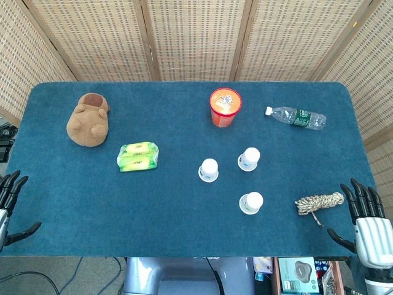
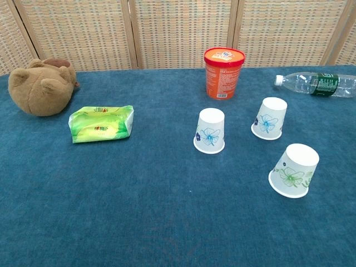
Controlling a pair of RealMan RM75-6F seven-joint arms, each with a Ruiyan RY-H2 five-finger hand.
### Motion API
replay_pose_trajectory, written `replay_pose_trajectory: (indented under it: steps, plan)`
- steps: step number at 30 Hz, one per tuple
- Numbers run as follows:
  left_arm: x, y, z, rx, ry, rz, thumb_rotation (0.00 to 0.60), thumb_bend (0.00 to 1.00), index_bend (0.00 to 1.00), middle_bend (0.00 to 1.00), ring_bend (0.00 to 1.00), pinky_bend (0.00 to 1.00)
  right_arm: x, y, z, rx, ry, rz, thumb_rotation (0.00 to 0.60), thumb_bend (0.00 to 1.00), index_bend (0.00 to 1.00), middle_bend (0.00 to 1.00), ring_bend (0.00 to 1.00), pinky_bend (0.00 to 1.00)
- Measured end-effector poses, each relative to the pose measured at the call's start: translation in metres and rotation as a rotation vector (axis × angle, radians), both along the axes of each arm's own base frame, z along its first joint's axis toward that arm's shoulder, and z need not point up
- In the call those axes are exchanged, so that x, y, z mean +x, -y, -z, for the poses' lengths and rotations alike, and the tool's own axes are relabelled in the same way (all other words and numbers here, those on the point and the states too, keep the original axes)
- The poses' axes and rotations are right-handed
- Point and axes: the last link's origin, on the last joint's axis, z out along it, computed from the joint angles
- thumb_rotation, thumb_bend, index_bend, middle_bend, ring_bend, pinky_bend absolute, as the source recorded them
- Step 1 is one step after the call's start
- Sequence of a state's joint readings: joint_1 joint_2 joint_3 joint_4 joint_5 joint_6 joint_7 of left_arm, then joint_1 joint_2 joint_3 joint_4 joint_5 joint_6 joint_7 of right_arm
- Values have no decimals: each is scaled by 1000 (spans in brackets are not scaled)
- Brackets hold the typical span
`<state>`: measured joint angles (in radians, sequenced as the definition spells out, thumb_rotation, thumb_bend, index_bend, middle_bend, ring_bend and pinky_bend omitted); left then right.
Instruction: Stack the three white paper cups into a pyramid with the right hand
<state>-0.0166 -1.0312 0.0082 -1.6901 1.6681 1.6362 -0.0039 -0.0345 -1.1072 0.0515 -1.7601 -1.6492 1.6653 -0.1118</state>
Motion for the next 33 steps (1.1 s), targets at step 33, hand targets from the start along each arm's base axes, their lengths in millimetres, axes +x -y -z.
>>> replay_pose_trajectory:
  steps: [33]
  plan:
    - [-10,-34,17,-13,-49,-70,600,74,0,0,0,0,74,194,38,379,131,-26,600,69,93,99,12,13]
